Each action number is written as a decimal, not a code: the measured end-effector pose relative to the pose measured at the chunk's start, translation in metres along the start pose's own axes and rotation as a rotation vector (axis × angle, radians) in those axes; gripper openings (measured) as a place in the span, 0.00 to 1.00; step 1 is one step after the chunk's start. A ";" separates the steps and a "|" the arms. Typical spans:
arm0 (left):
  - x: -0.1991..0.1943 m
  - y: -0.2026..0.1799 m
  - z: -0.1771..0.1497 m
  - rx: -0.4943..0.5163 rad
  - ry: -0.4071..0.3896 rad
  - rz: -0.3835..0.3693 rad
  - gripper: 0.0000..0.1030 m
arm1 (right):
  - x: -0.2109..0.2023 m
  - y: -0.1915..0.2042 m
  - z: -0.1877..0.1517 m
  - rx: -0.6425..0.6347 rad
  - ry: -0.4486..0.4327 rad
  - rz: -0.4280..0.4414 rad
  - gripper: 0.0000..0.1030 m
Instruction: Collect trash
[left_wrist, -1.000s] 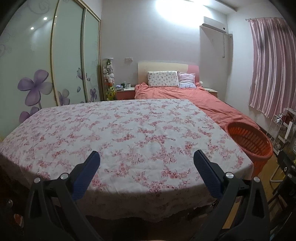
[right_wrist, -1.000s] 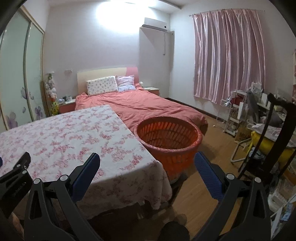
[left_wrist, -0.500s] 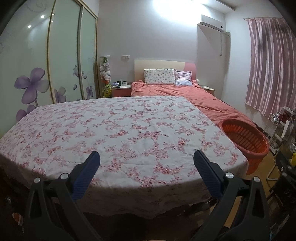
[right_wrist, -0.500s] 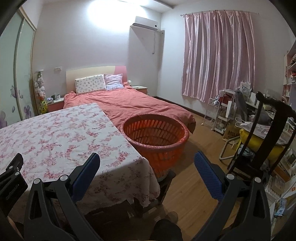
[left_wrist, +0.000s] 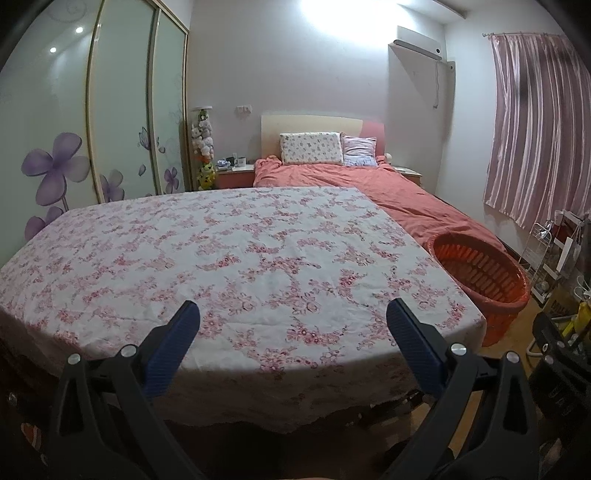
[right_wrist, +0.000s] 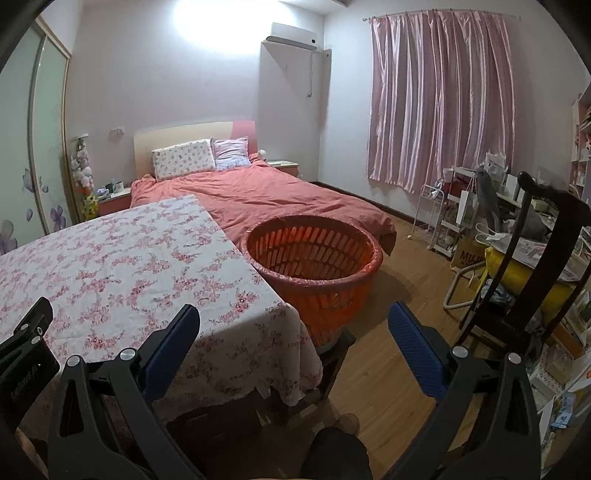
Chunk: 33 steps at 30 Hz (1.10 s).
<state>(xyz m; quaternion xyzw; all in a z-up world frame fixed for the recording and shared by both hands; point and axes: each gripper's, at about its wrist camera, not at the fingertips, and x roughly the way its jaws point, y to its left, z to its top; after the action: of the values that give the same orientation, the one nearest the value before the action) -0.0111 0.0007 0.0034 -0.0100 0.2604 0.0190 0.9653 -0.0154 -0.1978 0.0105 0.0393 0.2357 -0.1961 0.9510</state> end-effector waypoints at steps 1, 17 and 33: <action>0.001 -0.001 0.000 -0.002 0.004 -0.002 0.96 | 0.000 -0.001 0.000 0.000 0.001 0.000 0.98; 0.006 -0.014 -0.002 -0.008 0.020 -0.019 0.96 | 0.006 -0.006 0.004 -0.007 -0.003 0.003 0.98; 0.008 -0.014 -0.004 -0.003 0.024 -0.008 0.96 | 0.011 -0.009 0.004 -0.002 0.012 0.019 0.98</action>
<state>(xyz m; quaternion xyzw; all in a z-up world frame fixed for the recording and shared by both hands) -0.0059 -0.0135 -0.0043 -0.0127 0.2718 0.0156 0.9621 -0.0081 -0.2106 0.0090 0.0419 0.2414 -0.1869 0.9513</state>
